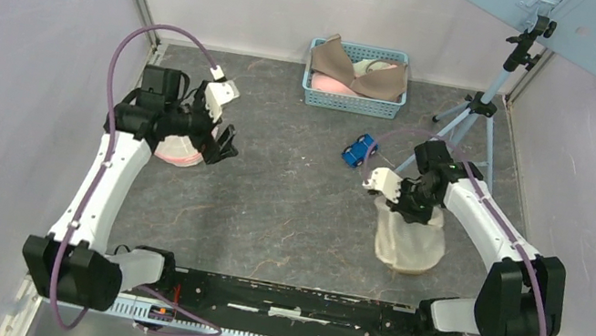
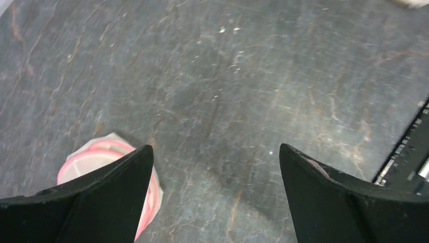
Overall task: Unzip the laundry bag and remove the bra
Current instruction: Move the laundry bag to the center of the board.
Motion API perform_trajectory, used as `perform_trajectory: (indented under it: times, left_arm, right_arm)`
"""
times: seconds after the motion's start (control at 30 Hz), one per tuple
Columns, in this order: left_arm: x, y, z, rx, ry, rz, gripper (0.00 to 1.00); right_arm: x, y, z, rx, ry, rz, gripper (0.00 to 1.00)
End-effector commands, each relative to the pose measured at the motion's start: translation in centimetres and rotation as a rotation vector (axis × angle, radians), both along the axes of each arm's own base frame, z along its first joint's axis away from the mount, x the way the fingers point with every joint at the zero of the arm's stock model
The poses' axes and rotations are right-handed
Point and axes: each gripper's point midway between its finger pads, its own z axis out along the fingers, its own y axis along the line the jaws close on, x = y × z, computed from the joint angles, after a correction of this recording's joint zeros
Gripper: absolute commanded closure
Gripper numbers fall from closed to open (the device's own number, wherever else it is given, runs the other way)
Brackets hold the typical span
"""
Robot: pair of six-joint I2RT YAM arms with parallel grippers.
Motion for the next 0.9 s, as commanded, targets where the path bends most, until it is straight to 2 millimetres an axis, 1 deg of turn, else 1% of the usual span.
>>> perform_trajectory:
  times: [0.0,0.13,0.27,0.37,0.43,0.53,0.63,0.73,0.87]
  left_arm:
    - [-4.1,-2.5,1.2,-0.05,-0.068,-0.249,0.0]
    - [-8.3,-3.7,-0.9,-0.005,-0.04,-0.422,0.0]
    - [-11.9,-5.1,-3.1,0.05,-0.09,-0.584,0.01]
    - [-14.9,-6.7,-5.4,0.095,-0.101,-0.717,0.06]
    - [-15.7,-7.9,-6.8,0.108,-0.115,-0.738,0.14]
    - [-17.3,-9.8,-9.1,0.167,-0.15,-0.839,0.21]
    - [-17.9,-11.6,-10.6,0.222,-0.19,-0.904,0.28]
    - [-18.2,-13.7,-11.4,0.267,-0.224,-0.946,0.34]
    - [-18.4,-16.9,-11.9,0.315,-0.289,-0.944,0.36]
  right_arm:
    - [-1.2,7.4,2.1,0.3,0.106,0.033,1.0]
    - [-1.1,11.5,2.8,0.429,0.171,0.064,1.0]
    - [-0.6,15.1,3.5,0.534,0.215,0.091,1.0]
    - [-0.3,17.5,3.8,0.589,0.248,0.107,1.0]
    - [-0.1,18.8,3.8,0.605,0.258,0.127,1.0]
    - [0.1,20.4,3.4,0.592,0.259,0.162,1.0]
    - [0.2,21.9,2.8,0.578,0.269,0.198,1.0]
    - [0.2,23.3,2.4,0.569,0.287,0.225,1.0]
    - [0.2,24.5,1.1,0.555,0.313,0.236,1.0]
